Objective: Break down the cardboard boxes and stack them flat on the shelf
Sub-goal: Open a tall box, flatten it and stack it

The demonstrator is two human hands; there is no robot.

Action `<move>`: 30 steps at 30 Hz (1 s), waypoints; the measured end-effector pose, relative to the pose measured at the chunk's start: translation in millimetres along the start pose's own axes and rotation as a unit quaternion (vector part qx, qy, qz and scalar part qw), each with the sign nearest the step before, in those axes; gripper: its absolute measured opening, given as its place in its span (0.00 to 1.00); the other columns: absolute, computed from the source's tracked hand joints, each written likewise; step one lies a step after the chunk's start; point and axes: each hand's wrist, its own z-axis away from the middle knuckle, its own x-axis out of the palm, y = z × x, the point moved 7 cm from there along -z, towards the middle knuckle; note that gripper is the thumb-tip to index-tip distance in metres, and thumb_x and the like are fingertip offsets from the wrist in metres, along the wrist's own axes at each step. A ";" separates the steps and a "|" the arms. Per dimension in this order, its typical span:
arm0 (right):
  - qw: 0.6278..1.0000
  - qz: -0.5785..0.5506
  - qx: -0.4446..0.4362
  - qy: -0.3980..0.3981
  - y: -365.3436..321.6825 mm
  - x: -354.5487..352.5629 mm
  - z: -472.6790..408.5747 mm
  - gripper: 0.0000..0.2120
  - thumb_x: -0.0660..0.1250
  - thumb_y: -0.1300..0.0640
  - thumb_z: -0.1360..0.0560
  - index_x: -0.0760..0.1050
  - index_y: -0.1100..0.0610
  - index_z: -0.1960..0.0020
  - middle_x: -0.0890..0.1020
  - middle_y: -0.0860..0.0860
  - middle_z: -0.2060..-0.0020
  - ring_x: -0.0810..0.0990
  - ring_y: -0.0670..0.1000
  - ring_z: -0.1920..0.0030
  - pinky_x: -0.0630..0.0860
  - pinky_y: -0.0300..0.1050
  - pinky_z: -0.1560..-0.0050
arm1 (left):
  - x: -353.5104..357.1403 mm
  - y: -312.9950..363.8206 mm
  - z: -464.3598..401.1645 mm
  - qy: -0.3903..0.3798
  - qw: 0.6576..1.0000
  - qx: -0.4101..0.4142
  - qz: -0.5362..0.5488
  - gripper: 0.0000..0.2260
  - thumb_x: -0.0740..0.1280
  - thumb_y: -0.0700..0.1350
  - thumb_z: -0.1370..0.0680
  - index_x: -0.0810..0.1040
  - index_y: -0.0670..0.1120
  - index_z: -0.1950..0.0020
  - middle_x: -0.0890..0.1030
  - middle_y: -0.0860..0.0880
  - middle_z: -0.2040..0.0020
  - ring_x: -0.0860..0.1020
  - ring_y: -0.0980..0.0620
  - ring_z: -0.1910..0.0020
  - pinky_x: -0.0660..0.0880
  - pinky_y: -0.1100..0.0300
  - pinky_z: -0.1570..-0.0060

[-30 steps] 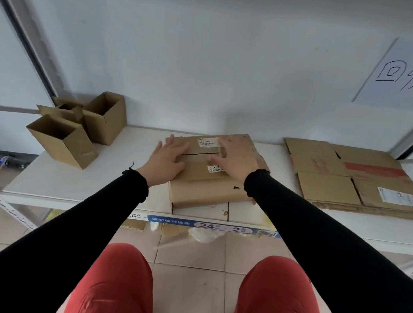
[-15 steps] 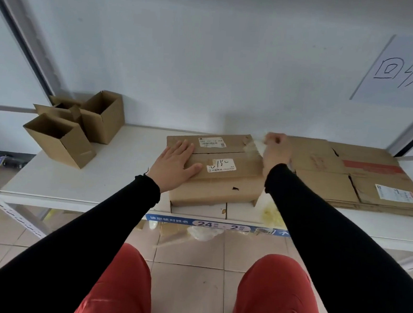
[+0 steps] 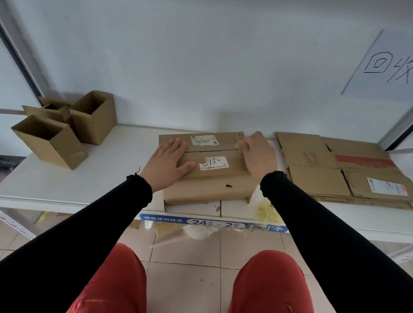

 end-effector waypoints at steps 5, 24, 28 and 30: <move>0.987 0.153 -0.041 -0.014 -0.5 0.9 2.7 0.24 0.57 0.38 0.19 0.78 0.54 0.37 0.79 0.53 0.44 0.72 0.57 0.39 0.72 0.49 0.42 | 1.0 3.0 -1.7 -0.004 1.000 0.006 -0.002 0.34 0.53 0.65 0.18 0.50 0.49 0.17 0.48 0.49 0.17 0.44 0.52 0.19 0.41 0.53 0.22; 0.795 -0.468 0.382 0.049 75.1 30.3 16.4 0.08 0.61 0.61 0.17 0.77 0.57 0.42 0.81 0.55 0.43 0.80 0.53 0.46 0.78 0.49 0.42 | 1.5 -2.9 -1.2 -0.001 1.000 0.009 -0.006 0.34 0.53 0.64 0.18 0.50 0.48 0.17 0.49 0.48 0.17 0.44 0.52 0.19 0.42 0.52 0.21; 0.831 -0.436 0.344 -0.019 66.3 27.8 14.8 0.18 0.54 0.56 0.19 0.81 0.63 0.45 0.81 0.55 0.51 0.77 0.52 0.53 0.74 0.48 0.51 | 2.2 -3.0 -2.0 0.000 1.000 0.004 -0.005 0.34 0.53 0.64 0.18 0.50 0.48 0.17 0.48 0.49 0.17 0.44 0.52 0.19 0.42 0.52 0.21; 0.843 -0.418 0.338 -0.030 70.0 29.4 17.5 0.22 0.55 0.46 0.21 0.79 0.61 0.52 0.82 0.55 0.54 0.78 0.54 0.53 0.74 0.51 0.49 | 2.9 -2.8 -2.2 -0.002 1.000 0.005 -0.005 0.34 0.53 0.65 0.18 0.50 0.49 0.17 0.48 0.49 0.17 0.44 0.52 0.19 0.42 0.52 0.21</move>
